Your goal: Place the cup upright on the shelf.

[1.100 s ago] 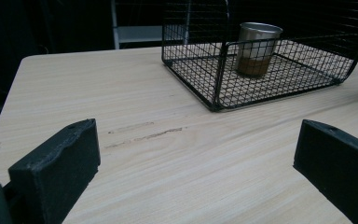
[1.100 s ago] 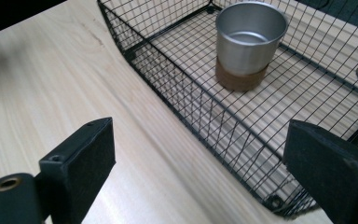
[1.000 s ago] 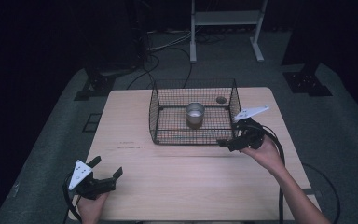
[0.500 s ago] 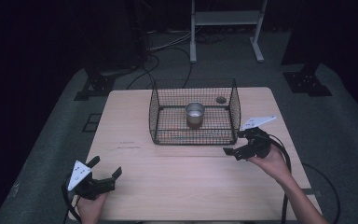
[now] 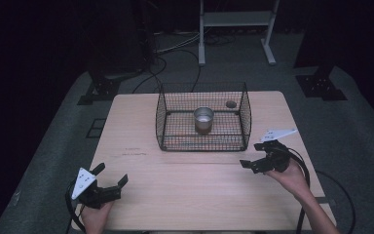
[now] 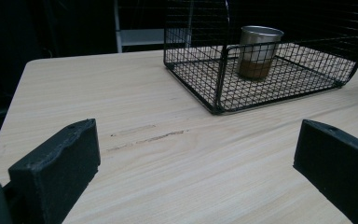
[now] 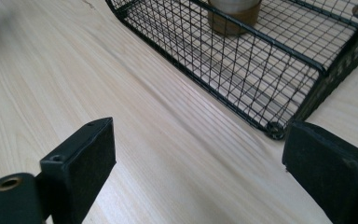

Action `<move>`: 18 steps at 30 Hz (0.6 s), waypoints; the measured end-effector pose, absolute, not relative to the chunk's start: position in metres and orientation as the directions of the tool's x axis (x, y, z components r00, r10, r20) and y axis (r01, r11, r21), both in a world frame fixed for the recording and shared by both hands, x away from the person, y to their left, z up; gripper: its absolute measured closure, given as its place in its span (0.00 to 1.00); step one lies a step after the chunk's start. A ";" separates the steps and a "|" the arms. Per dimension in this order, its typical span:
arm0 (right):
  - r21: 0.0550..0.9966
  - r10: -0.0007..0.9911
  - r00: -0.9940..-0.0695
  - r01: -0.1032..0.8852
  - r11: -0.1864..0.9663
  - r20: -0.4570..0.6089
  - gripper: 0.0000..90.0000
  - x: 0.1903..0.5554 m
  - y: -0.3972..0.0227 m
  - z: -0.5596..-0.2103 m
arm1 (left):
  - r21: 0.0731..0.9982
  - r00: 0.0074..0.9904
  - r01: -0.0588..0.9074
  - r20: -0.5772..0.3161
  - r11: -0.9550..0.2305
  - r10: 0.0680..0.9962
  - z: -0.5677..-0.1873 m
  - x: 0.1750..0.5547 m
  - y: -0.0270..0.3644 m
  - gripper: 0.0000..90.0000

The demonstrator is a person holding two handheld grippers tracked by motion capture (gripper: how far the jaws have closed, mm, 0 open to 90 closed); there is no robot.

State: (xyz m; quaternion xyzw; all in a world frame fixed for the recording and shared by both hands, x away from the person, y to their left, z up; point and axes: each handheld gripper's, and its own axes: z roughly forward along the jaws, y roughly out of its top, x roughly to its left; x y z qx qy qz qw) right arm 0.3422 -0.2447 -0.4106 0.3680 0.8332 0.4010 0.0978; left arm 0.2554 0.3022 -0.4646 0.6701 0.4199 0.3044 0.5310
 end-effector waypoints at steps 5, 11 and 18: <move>0.733 0.701 -0.697 0.553 0.396 0.148 0.09 0.339 -0.252 -0.417 | 0.967 0.463 0.239 -0.037 -0.084 0.886 -0.465 0.255 0.301 0.00; 0.734 0.712 -0.685 0.561 0.383 0.152 0.09 0.336 -0.260 -0.419 | 0.967 0.465 0.239 -0.036 -0.087 0.885 -0.465 0.256 0.301 0.00; 0.727 0.721 -0.678 0.567 0.388 0.144 0.09 0.332 -0.264 -0.423 | 0.967 0.464 0.238 -0.036 -0.086 0.885 -0.465 0.255 0.301 0.00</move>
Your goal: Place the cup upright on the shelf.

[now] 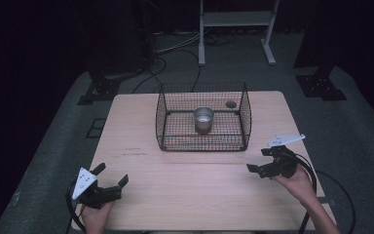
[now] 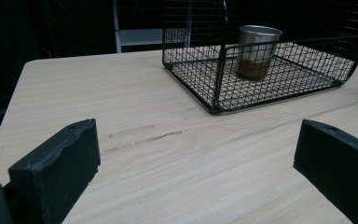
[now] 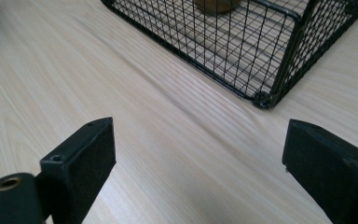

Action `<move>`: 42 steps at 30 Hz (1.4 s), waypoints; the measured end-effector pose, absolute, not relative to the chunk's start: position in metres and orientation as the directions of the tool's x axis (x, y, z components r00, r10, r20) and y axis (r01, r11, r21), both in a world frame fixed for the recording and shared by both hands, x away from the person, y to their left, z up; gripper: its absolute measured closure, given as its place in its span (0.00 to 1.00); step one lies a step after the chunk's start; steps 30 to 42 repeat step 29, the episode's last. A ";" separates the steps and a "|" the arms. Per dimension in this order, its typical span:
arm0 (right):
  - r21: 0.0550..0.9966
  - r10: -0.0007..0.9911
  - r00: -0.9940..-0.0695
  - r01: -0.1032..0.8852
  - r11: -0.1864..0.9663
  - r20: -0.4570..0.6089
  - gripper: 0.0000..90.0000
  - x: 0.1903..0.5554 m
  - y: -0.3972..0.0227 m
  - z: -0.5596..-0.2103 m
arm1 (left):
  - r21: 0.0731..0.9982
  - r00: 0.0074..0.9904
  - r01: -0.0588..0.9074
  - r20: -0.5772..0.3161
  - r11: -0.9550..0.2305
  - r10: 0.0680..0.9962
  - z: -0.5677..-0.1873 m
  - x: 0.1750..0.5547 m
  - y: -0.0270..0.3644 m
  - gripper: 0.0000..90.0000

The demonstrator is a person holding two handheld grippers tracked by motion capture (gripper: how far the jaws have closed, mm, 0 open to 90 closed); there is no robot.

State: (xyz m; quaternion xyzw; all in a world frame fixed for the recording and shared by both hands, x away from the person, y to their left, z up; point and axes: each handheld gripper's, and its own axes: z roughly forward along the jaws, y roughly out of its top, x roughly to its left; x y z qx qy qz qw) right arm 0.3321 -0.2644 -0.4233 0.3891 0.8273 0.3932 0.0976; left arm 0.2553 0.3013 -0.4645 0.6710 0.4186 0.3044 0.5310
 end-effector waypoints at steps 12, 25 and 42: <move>0.734 0.740 -0.657 0.572 0.367 0.142 0.09 0.322 -0.279 -0.428 | 0.967 0.468 0.239 -0.036 -0.087 0.883 -0.465 0.255 0.300 0.00; 0.733 0.750 -0.649 0.571 0.370 0.128 0.09 0.303 -0.285 -0.448 | 0.967 0.469 0.239 -0.031 -0.093 0.883 -0.465 0.257 0.299 0.00; 0.735 0.750 -0.649 0.570 0.367 0.128 0.09 0.297 -0.285 -0.453 | 0.966 0.472 0.240 -0.029 -0.097 0.881 -0.464 0.257 0.298 0.00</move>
